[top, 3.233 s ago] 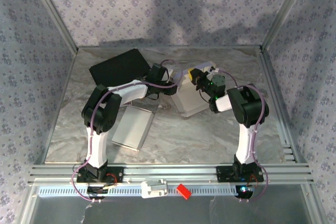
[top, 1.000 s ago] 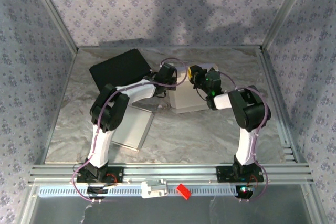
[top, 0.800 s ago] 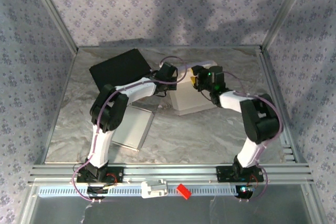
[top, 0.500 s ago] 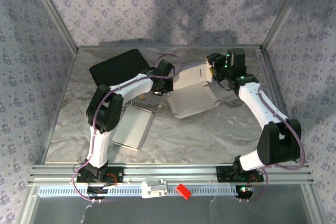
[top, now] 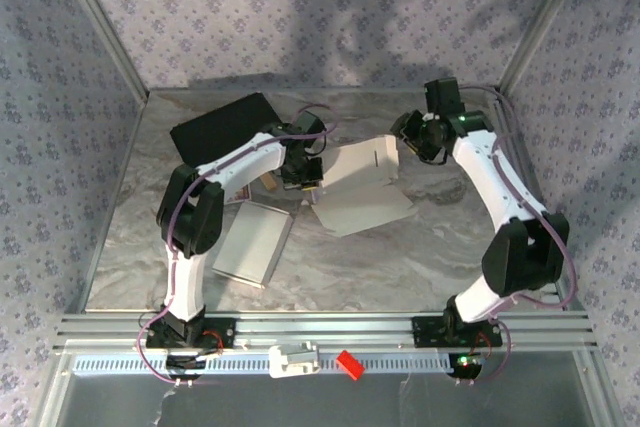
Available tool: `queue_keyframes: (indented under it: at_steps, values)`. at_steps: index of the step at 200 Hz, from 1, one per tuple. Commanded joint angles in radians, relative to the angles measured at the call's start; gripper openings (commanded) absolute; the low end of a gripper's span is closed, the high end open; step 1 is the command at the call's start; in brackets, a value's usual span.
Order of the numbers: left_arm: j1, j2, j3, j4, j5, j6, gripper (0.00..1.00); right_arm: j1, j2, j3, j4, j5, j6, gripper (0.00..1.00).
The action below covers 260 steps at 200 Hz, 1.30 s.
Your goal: Fold the paper box
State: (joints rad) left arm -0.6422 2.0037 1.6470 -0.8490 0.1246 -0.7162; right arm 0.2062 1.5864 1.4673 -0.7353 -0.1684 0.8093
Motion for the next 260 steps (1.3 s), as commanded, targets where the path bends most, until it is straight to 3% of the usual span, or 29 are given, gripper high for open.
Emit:
queue_keyframes:
  at_steps: [1,58,113,161,260]
  values:
    - [0.008,-0.028,0.025,-0.080,0.058,0.020,0.00,0.026,0.043,0.045,-0.085,0.032,-0.081,0.54]
    - [0.006,0.014,0.060,-0.117,0.076,0.061,0.00,0.064,0.151,0.110,-0.058,0.048,-0.135,0.53]
    - [0.006,0.015,0.067,-0.121,0.069,0.078,0.00,0.076,0.311,0.309,-0.089,0.081,-0.237,0.53]
    - [0.005,0.017,0.071,-0.108,0.059,0.086,0.00,0.064,0.459,0.442,-0.144,0.017,-0.294,0.50]
    - [0.004,0.026,0.079,-0.100,0.059,0.092,0.00,0.078,0.383,0.290,-0.092,-0.047,-0.259,0.50]
